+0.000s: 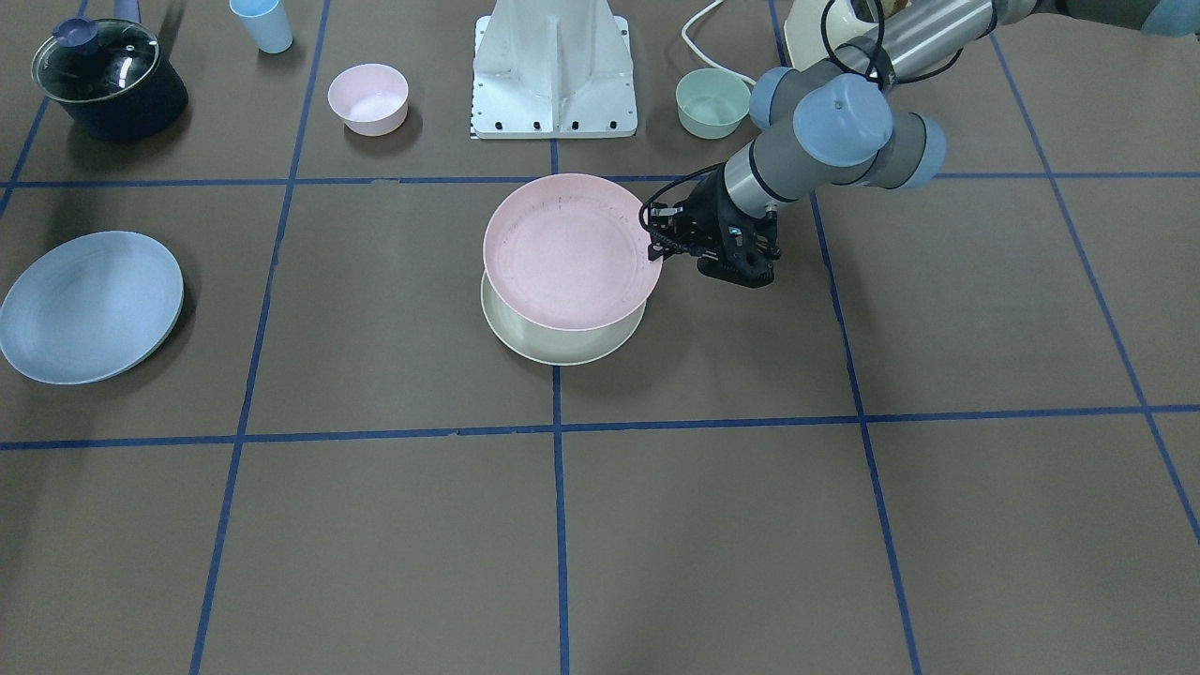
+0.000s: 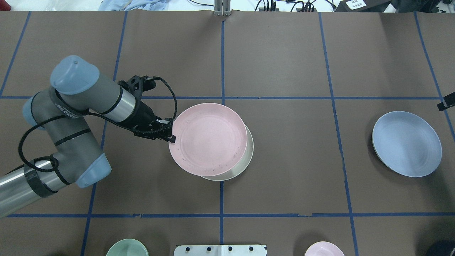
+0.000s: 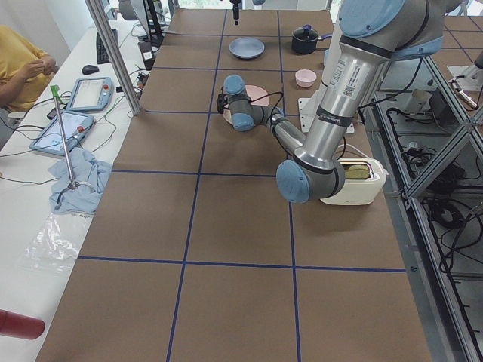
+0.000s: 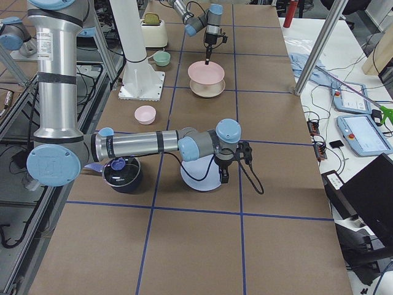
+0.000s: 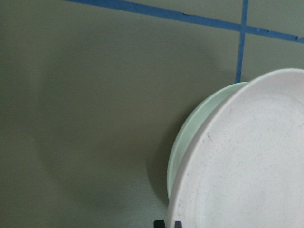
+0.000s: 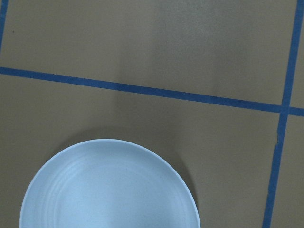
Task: Stack three plates with pink and blue
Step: 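Carry the pink plate with the left gripper onto the cream plate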
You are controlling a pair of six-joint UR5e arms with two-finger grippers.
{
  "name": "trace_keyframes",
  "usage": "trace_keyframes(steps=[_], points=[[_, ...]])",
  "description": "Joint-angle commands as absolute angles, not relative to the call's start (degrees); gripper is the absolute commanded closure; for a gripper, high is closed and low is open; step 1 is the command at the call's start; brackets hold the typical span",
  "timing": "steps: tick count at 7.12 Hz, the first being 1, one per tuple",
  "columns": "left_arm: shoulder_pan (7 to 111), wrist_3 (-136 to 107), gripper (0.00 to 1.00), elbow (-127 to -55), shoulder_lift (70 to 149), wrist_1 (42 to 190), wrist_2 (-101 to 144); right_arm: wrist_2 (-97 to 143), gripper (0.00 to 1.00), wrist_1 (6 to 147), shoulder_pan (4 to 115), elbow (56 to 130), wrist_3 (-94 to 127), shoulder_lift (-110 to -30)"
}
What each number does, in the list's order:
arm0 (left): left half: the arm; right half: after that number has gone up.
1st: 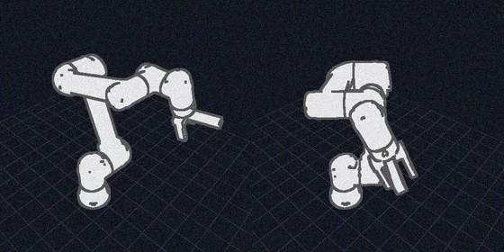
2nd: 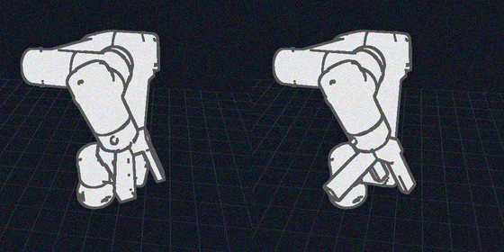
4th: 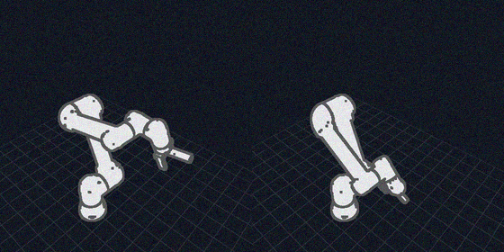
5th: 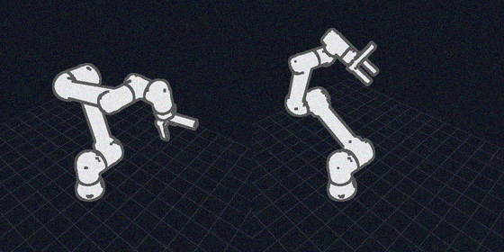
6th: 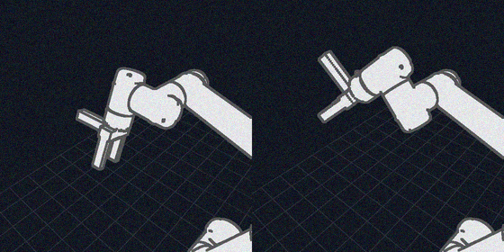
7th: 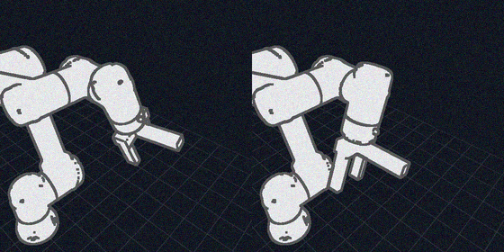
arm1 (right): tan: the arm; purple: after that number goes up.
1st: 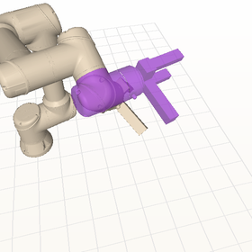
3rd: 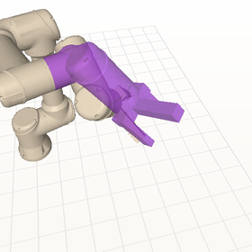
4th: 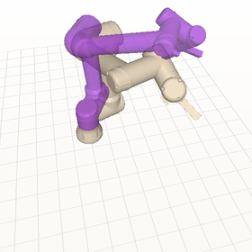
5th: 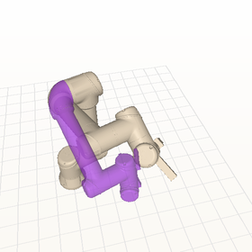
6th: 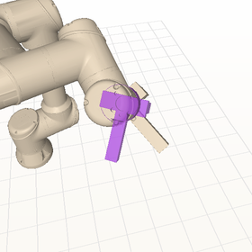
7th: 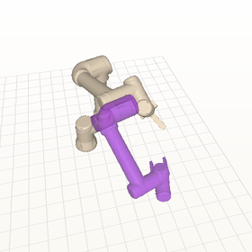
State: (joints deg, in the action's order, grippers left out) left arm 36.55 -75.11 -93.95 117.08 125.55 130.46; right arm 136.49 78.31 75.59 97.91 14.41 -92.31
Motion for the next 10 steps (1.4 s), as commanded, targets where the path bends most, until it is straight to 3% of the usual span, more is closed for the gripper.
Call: trace_keyframes(steps=[1, 2, 3, 7, 10], points=[[36.21, -75.15, 1.0, -91.6, 118.56, 125.6, 130.08, 136.49, 0.0, 78.31, 75.5, 97.91, 14.41, -92.37], [35.95, -75.23, 0.35, -91.06, 118.65, 125.68, 129.9, 136.58, 0.0, 78.31, 75.41, 97.91, 14.41, -92.37], [35.43, -75.67, 0.24, -90.97, 118.91, 125.77, 128.95, 136.49, 0.0, 78.31, 75.41, 97.91, 14.41, -92.37], [36.3, -78.48, 0.21, -95.7, 118.3, 125.95, 129.02, 136.49, 0.0, 78.14, 71.04, 95.55, 15.38, -91.85], [37.35, -79.1, 0.21, -96.33, 118.21, 125.77, 128.85, 136.32, 0.0, 59.32, 69.7, 83.1, 21.41, -92.19]])
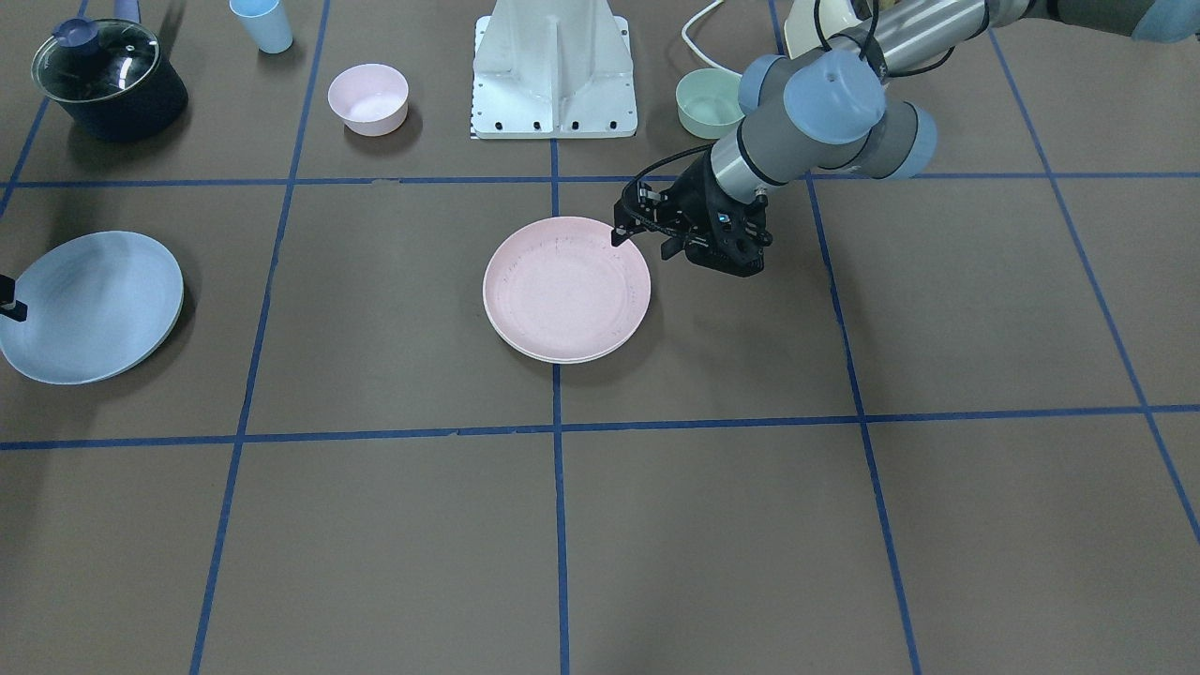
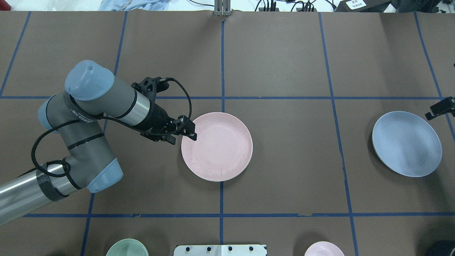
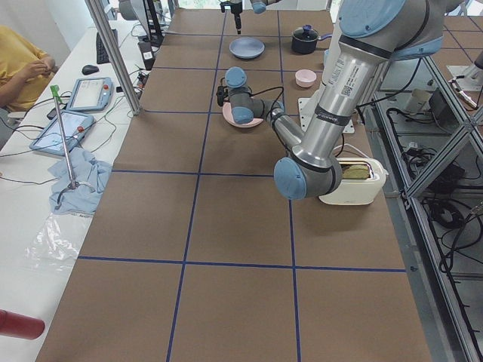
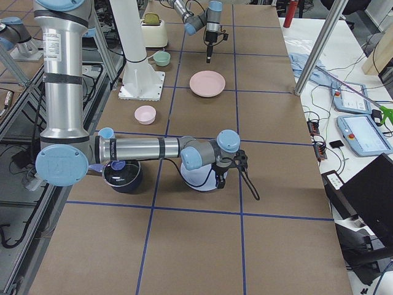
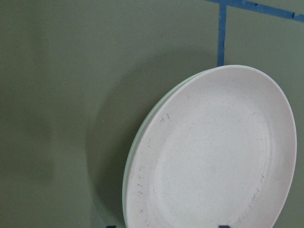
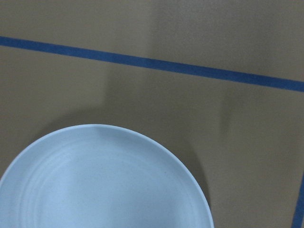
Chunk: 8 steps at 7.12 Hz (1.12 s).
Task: Stack three plates with pink and blue
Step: 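Release the pink plate while the right gripper grasps the light blue plate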
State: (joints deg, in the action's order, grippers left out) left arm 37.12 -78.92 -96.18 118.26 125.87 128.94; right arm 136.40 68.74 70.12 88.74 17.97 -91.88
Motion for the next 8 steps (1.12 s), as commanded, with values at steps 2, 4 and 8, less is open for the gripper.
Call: trace_keyframes(steps=[2, 4, 8], points=[[37.35, -80.58, 0.21, -96.5, 118.3, 125.86, 128.94, 136.14, 0.0, 52.05, 67.86, 78.68, 26.79, -92.02], [37.62, -80.68, 0.21, -96.59, 118.3, 125.86, 128.94, 136.58, 0.99, 51.94, 67.76, 78.22, 27.59, -92.11], [37.79, -81.91, 0.21, -98.26, 118.21, 125.86, 128.94, 137.02, 1.0, 51.86, 67.85, 79.44, 28.04, -92.63]])
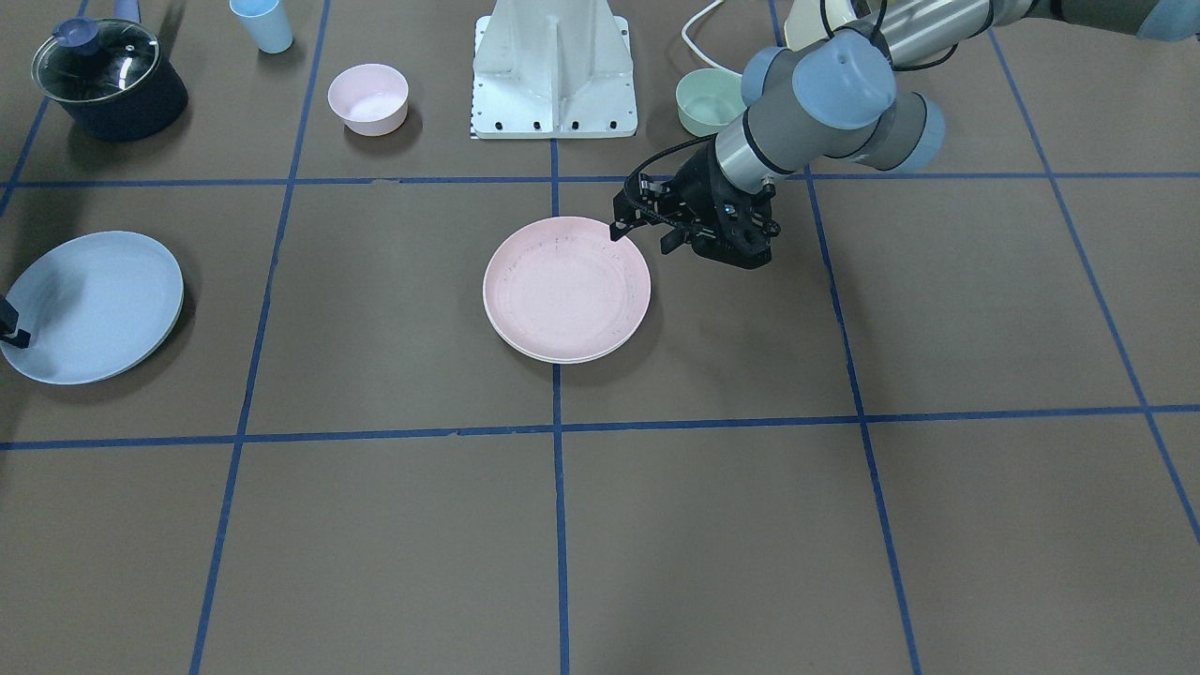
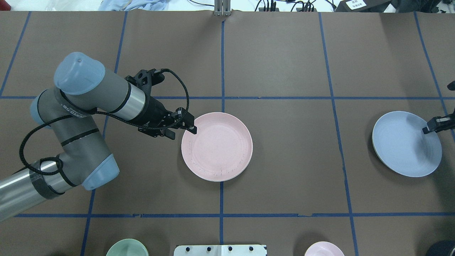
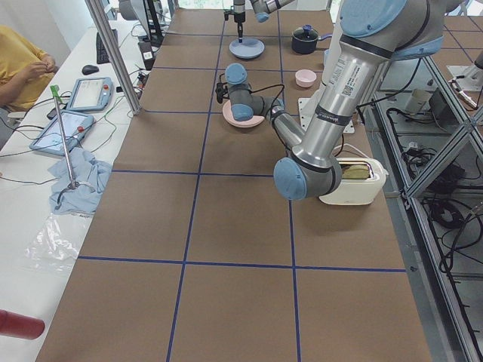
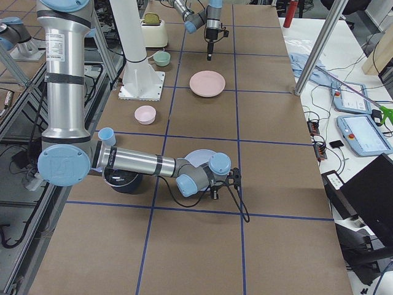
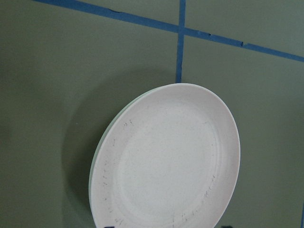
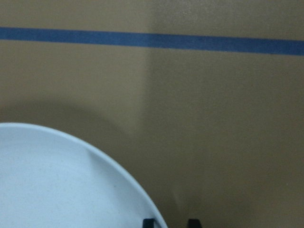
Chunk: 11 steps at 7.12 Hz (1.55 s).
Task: Stack three plates with pink and blue
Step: 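Release the pink plate while the right gripper grasps the light blue plate, then lift the light blue plate with the right gripper onto the pink plate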
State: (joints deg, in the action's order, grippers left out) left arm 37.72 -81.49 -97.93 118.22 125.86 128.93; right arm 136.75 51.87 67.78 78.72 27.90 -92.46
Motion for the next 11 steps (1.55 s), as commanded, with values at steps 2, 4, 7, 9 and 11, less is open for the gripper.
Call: trace_keyframes(steps=[2, 4, 7, 9, 11], points=[[37.71, -83.5, 0.21, -98.35, 118.21, 125.86, 128.94, 138.42, 1.0, 52.9, 68.03, 86.61, 28.56, -94.82], [37.79, -83.5, 0.21, -98.35, 118.13, 125.86, 128.94, 140.8, 1.0, 52.47, 67.77, 93.83, 45.5, -94.14], [41.47, -82.36, 0.21, -101.5, 114.02, 126.03, 129.72, 138.53, 1.0, 52.12, 57.35, 98.96, 73.74, -83.19], [44.98, -74.74, 0.21, -101.6, 111.11, 126.03, 129.81, 127.69, 1.0, 52.73, 44.55, 101.24, 91.68, -74.48], [48.76, -72.34, 0.21, -101.43, 110.83, 125.51, 133.48, 118.68, 1.0, 53.87, 34.14, 102.13, 97.62, -71.03]])
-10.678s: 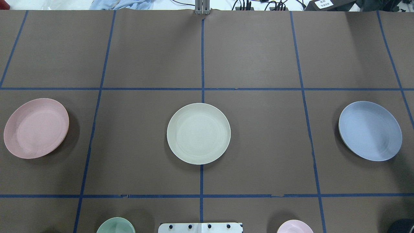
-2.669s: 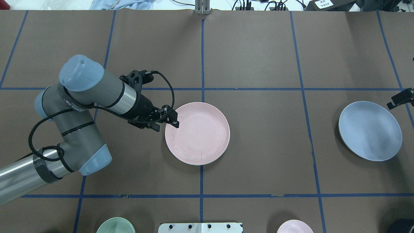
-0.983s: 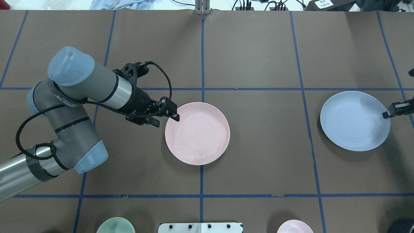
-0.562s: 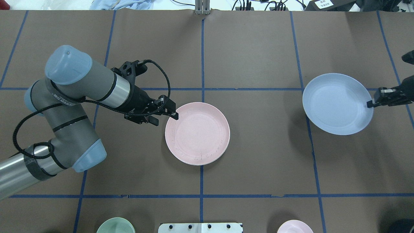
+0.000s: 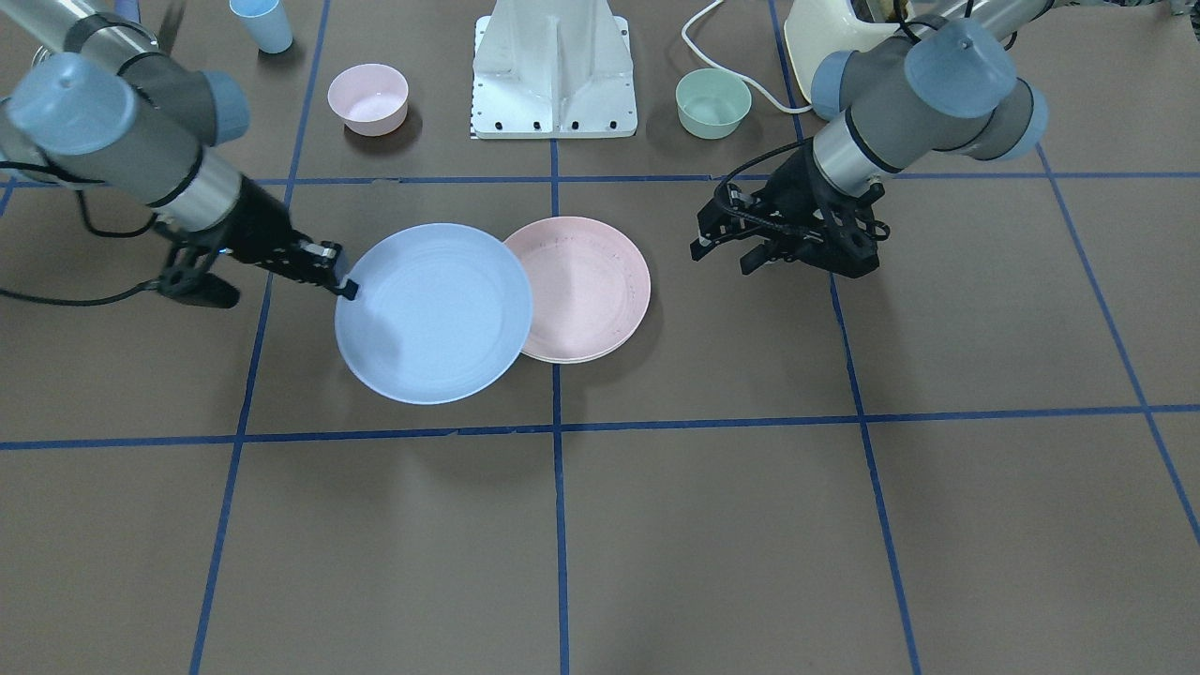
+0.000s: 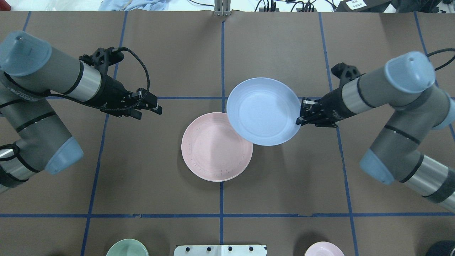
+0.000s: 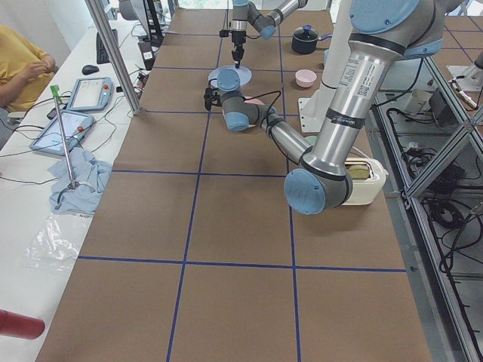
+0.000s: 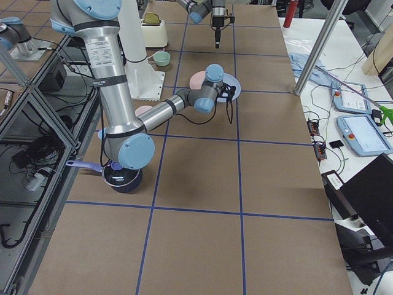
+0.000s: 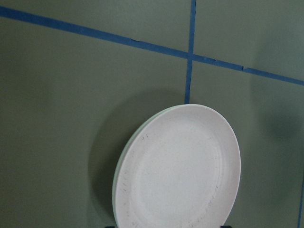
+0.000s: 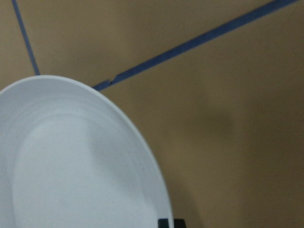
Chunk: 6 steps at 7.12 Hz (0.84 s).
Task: Stack three plates with pink and blue
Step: 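Lift the light blue plate with the right gripper onto the pink plate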
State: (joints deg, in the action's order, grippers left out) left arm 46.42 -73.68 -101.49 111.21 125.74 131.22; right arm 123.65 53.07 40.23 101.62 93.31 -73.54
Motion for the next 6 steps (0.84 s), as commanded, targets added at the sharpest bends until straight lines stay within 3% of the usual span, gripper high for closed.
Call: trace_keyframes(steps=[1, 6], points=[[49.48, -72.33, 0.21, -101.51, 110.83, 125.51, 134.46, 115.09, 1.0, 57.97, 30.88, 102.22, 98.26, -69.01], [49.31, -72.42, 0.21, -101.08, 110.83, 125.51, 134.3, 110.22, 1.0, 61.52, 27.07, 101.78, 98.35, -65.05]])
